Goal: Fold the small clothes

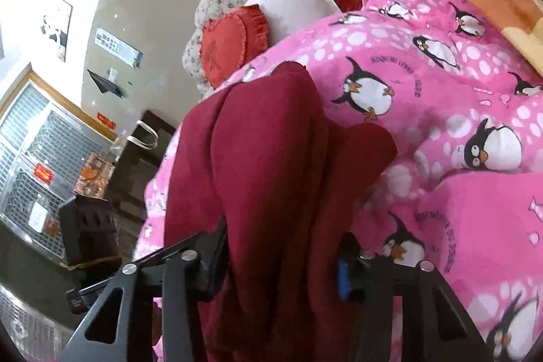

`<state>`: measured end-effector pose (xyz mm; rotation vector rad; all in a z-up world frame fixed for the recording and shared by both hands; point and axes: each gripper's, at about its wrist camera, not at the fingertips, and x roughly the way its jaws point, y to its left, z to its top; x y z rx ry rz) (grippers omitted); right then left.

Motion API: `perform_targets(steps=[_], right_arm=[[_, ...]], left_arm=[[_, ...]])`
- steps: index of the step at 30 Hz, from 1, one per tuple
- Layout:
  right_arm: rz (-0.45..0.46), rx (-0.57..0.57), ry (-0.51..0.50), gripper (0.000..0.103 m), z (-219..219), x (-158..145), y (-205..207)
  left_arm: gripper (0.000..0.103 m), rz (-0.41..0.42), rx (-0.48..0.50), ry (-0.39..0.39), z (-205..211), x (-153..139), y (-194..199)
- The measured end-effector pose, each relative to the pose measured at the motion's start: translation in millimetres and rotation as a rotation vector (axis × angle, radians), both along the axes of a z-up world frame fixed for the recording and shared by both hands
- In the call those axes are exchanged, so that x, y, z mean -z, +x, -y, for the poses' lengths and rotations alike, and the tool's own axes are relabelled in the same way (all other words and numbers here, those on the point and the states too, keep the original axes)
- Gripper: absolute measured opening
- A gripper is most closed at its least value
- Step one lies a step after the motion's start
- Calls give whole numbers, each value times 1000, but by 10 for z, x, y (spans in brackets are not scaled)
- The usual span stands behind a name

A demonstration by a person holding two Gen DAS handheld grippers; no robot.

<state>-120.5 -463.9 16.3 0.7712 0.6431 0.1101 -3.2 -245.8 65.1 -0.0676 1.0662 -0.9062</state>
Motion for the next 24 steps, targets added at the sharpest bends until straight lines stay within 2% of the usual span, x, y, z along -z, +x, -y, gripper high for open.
perform_targets(steps=[4, 8, 11, 13, 14, 17, 19, 21, 24], right_arm=[[9, -33, 40, 45, -178, -189, -104], [-20, -92, 71, 44, -514, -302, -210], [-43, -135, 81, 44, -806, -283, -252], [-80, -154, 73, 48, -976, -168, -216], [-123, -159, 48, 50, -1043, -99, -162], [-214, -119, -139, 50, -1190, -59, -146], [-196, -103, -230, 50, -1262, -215, -276], [-149, -120, -258, 50, -1352, -415, -441], [-79, -201, -311, 50, -1638, -612, -609]], left_arm=[[47, 16, 2, 1, -240, -227, -186], [47, 13, 0, 54, -597, -418, -384], [47, 4, -14, 100, -882, -427, -510], [47, 3, -32, 130, -1015, -344, -566], [47, 1, -45, 158, -1068, -260, -593], [47, -3, -70, 243, -1126, -4, -647], [48, 23, -108, 261, -1197, 56, -676], [49, 16, -138, 235, -1281, 25, -715], [49, 66, -183, 227, -1375, -90, -824]])
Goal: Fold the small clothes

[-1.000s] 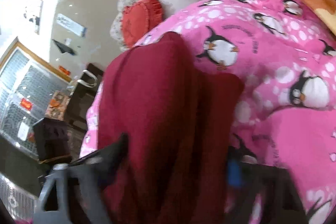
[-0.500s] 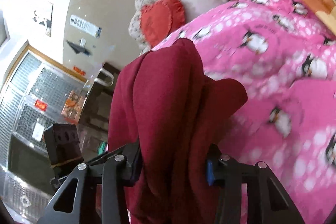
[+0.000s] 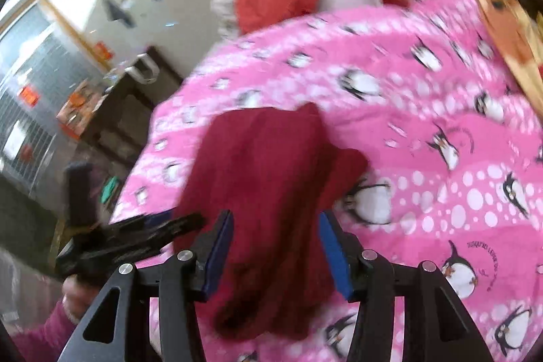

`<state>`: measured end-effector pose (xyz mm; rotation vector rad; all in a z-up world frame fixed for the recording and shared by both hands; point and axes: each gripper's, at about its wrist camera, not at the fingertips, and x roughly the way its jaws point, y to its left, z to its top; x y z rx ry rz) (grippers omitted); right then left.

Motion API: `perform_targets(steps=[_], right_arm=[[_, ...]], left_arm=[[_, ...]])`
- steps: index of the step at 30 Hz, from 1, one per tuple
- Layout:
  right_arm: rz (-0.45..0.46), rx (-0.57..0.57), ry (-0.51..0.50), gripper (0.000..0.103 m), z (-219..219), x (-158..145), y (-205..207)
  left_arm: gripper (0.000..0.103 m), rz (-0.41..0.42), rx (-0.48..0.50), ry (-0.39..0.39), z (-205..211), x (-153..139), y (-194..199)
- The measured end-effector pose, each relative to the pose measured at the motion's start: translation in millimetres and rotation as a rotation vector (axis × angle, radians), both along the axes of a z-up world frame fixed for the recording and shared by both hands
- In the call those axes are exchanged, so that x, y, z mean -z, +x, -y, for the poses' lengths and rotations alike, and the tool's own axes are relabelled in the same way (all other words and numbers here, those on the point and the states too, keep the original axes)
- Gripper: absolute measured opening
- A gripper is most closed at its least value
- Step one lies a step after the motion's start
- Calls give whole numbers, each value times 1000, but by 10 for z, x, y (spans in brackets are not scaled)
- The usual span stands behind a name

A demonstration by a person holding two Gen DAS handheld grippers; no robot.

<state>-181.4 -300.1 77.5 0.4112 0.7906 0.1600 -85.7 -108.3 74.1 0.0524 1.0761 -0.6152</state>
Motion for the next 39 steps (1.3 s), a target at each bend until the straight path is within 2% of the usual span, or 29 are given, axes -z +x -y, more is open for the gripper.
perform_targets(steps=[2, 3, 5, 8, 11, 13, 15, 17, 19, 24, 31, 39], right_arm=[[18, -75, -52, 43, -284, -37, -33], [23, -112, -75, 35, -422, -18, -26], [-7, -143, -135, 29, -576, 122, 25], [-89, -83, -243, 16, -541, 471, 3], [-120, -66, -158, 13, -383, 659, -26], [-107, -57, -158, 13, -420, 616, -56], [-80, -47, -156, 17, -463, 496, -104], [-44, -20, -147, 25, -478, 348, -208], [-13, 14, -164, 54, -496, 204, -277], [24, 108, -251, 55, -539, -23, -314], [19, 154, -250, 55, -557, -75, -262], [15, 160, -248, 61, -574, -76, -213]], left_arm=[[51, 21, -16, -11, -25, -51, -47], [52, 25, -18, -14, -2, -67, -77], [52, 50, -24, 11, 14, -79, -134], [52, 115, -34, 40, 33, -93, -220], [52, 168, -36, 76, 57, -77, -326], [52, 196, -46, 102, 74, -72, -382], [52, 216, -55, 109, 77, -89, -423], [52, 228, -63, 99, 65, -128, -448], [52, 245, -77, 89, 44, -182, -480], [52, 258, -114, 78, -32, -314, -486], [52, 281, -132, 64, -97, -423, -539], [52, 303, -123, 64, -68, -473, -579]])
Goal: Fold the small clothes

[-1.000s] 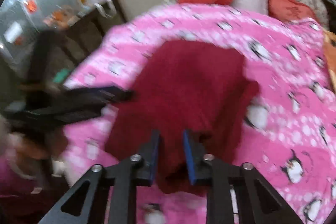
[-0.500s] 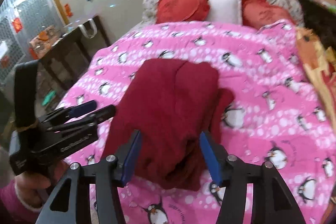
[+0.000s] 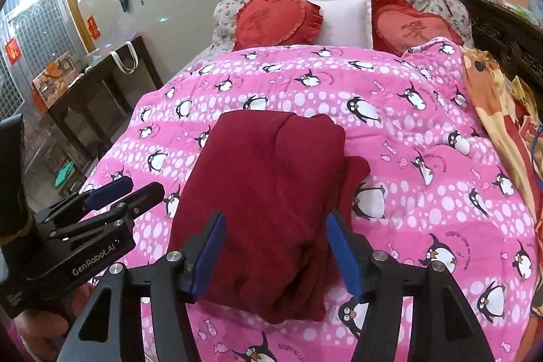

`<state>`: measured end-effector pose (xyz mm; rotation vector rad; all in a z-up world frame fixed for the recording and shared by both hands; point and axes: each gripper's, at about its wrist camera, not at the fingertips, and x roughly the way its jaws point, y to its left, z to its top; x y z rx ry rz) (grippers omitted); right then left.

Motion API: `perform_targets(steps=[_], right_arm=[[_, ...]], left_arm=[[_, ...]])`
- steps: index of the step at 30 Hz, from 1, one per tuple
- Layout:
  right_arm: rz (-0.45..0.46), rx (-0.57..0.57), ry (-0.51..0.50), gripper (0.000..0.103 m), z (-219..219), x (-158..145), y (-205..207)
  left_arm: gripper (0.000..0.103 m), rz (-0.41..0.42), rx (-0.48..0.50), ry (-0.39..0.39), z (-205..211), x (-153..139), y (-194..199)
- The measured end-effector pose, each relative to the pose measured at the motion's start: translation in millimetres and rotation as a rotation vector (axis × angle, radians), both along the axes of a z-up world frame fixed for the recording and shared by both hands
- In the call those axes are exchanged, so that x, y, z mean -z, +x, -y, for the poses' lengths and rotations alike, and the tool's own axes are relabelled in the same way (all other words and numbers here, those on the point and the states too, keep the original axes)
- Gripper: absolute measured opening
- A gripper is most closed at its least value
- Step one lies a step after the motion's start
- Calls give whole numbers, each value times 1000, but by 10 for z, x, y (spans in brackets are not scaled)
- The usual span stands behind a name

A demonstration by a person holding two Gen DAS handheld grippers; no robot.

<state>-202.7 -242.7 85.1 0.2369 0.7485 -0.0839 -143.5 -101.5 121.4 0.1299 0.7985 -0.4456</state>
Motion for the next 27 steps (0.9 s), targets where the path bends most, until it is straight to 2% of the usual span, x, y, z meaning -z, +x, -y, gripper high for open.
perform_targets(steps=[3, 27], right_arm=[[-7, 3, 4, 63, 4, 11, 2], [-33, -5, 20, 64, 15, 102, 35]], left_arm=[[52, -4, 0, -2, 1, 6, -6], [52, -5, 3, 8, 25, 58, -28]])
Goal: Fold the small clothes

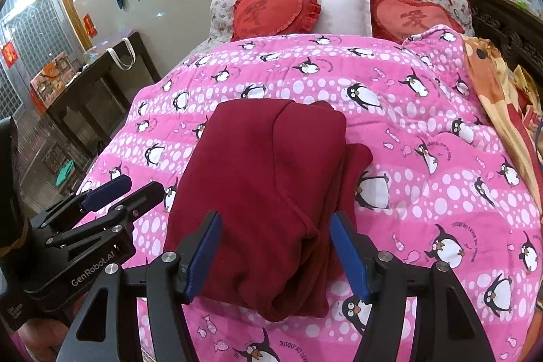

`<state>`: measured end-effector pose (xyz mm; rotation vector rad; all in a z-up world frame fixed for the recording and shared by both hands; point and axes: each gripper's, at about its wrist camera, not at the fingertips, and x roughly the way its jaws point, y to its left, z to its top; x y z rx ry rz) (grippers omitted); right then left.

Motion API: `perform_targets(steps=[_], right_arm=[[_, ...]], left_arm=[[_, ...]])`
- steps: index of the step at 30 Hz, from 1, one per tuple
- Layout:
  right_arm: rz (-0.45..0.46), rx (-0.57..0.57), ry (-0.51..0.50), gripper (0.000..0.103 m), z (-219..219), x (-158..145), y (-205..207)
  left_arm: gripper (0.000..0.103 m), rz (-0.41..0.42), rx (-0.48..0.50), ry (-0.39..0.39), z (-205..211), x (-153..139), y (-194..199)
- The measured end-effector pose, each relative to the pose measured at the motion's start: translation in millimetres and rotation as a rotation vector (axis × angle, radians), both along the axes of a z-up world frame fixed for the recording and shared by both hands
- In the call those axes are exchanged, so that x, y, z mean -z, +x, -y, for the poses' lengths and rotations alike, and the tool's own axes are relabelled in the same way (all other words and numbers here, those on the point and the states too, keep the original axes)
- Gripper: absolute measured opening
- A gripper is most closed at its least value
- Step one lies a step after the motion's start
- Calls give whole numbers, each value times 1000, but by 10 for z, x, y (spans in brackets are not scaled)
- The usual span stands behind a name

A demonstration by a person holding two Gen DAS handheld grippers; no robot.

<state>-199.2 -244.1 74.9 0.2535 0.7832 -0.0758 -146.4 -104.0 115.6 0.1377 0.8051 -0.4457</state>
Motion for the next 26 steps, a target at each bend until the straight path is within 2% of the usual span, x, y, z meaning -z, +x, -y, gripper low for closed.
perform_targets(steps=[26], right_arm=[[-44, -12, 21, 64, 30, 159, 90]], left_arm=[[52, -4, 12, 2, 21, 124, 72]])
